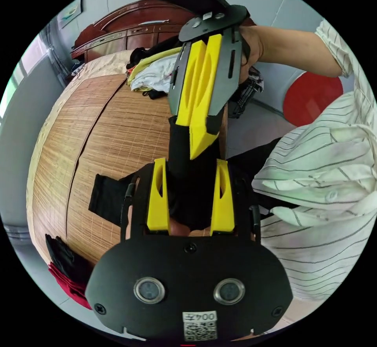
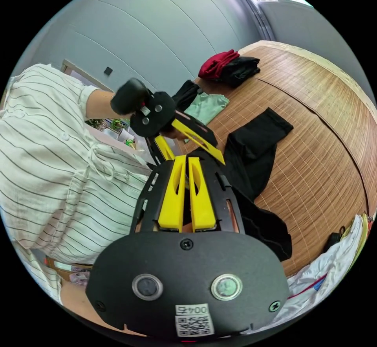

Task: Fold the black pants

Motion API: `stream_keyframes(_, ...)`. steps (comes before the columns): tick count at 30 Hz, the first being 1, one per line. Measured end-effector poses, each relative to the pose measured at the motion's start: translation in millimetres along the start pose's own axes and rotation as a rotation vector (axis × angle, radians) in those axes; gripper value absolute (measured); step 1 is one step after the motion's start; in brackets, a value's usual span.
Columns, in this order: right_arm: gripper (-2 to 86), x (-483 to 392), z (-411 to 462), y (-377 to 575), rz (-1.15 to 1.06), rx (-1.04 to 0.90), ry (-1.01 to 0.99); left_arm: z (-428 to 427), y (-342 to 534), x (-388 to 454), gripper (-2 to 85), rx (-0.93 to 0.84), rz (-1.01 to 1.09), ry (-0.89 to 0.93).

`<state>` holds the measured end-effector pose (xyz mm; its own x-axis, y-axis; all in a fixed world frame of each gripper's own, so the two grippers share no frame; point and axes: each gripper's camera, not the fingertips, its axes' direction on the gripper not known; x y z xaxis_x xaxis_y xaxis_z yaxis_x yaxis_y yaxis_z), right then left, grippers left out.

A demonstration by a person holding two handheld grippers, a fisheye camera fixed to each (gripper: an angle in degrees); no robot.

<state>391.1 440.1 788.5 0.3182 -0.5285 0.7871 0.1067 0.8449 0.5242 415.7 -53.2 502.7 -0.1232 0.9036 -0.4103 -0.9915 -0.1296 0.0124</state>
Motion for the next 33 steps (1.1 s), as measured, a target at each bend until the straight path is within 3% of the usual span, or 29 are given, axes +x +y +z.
stream_keyframes(4,2.9,-24,-27,-16,-0.010,0.044,0.067,-6,29,-56,6.8,0.003,-0.115,0.067)
stream_keyframes(6,5.7,-23,-66,-2,0.083,0.179,0.108,-23,66,-100,6.3,0.046,-0.207,0.135)
stream_keyframes(8,9.2,-4,-130,55,0.266,0.463,0.118,-48,96,-126,6.2,0.107,-0.239,0.215)
stream_keyframes(11,12.4,19,-162,144,0.419,0.632,0.092,-109,136,-149,5.9,0.212,-0.173,0.262)
stream_keyframes(16,17.1,41,-152,199,0.477,0.710,0.004,-203,190,-180,4.7,0.330,-0.015,0.298)
stream_keyframes(22,18.4,67,-155,136,0.312,0.773,-0.146,-301,259,-214,2.5,0.481,0.177,0.414)
stream_keyframes(27,18.8,85,-169,35,0.117,0.669,-0.276,-353,321,-228,2.3,0.567,0.343,0.505)
stream_keyframes(33,18.5,102,-163,-96,-0.056,0.499,-0.425,-366,372,-229,2.8,0.524,0.432,0.448)
